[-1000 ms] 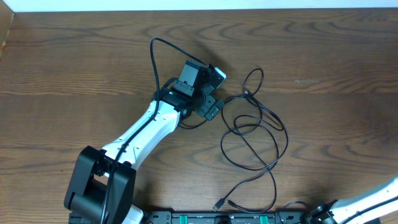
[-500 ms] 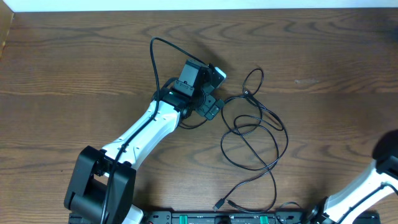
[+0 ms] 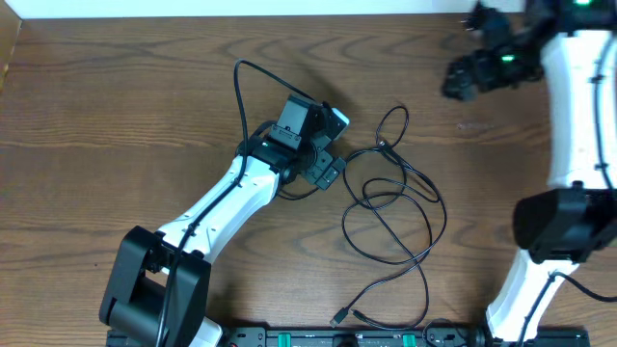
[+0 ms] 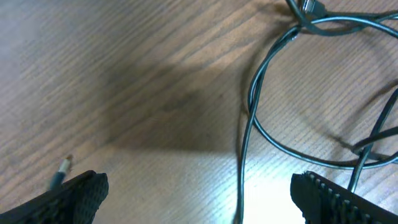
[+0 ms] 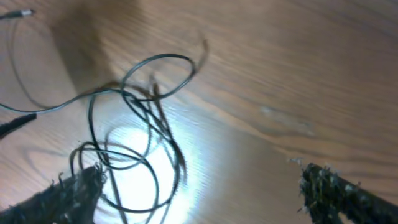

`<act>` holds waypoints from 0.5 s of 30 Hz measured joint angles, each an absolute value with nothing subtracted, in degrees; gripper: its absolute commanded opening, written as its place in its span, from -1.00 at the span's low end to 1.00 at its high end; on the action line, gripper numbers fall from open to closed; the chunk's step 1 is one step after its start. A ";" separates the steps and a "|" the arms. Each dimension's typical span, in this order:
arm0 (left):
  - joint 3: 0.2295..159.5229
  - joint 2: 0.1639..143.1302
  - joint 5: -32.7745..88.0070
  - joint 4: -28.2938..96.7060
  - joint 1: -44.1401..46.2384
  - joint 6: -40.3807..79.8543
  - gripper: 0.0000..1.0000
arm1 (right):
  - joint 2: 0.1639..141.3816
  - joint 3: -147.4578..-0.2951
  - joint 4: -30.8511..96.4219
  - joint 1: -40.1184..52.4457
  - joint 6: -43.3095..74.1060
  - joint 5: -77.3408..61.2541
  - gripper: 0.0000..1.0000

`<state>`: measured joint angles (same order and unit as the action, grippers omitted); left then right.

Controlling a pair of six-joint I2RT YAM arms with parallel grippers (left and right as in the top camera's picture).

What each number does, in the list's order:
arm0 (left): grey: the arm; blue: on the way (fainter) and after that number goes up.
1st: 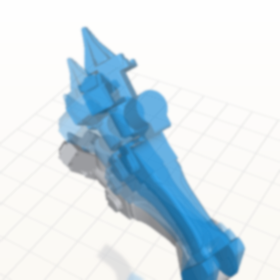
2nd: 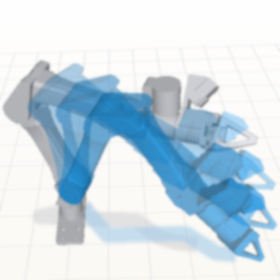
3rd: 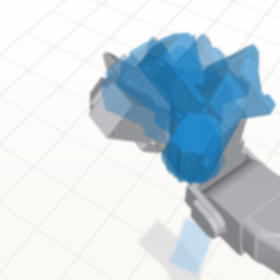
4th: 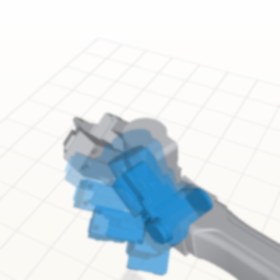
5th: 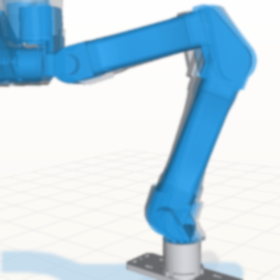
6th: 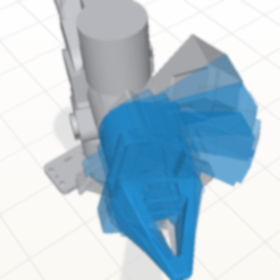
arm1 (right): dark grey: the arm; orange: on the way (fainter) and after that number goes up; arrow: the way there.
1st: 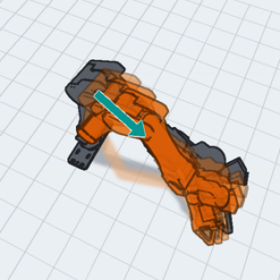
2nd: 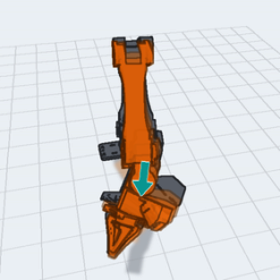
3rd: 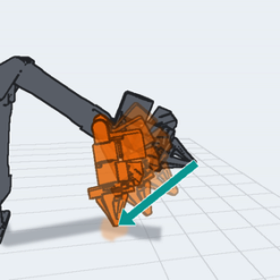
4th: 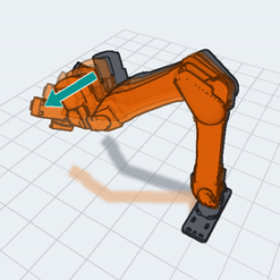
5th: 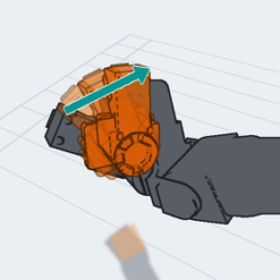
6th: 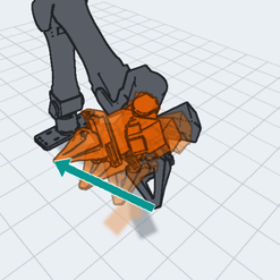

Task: Untangle cables

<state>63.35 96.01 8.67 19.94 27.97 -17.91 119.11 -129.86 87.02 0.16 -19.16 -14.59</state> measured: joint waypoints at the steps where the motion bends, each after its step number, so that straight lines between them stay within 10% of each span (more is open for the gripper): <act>1: 63.35 96.01 8.67 20.36 27.97 -17.63 0.98 | 119.11 -129.86 87.31 2.83 -15.75 -11.35 0.98; 15: 63.35 96.01 28.38 28.84 28.23 -15.03 0.84 | 99.46 -130.17 89.49 24.99 13.10 23.88 0.99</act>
<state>63.35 96.01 28.38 28.84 28.23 -15.03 99.46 -130.17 89.49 24.99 13.10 23.88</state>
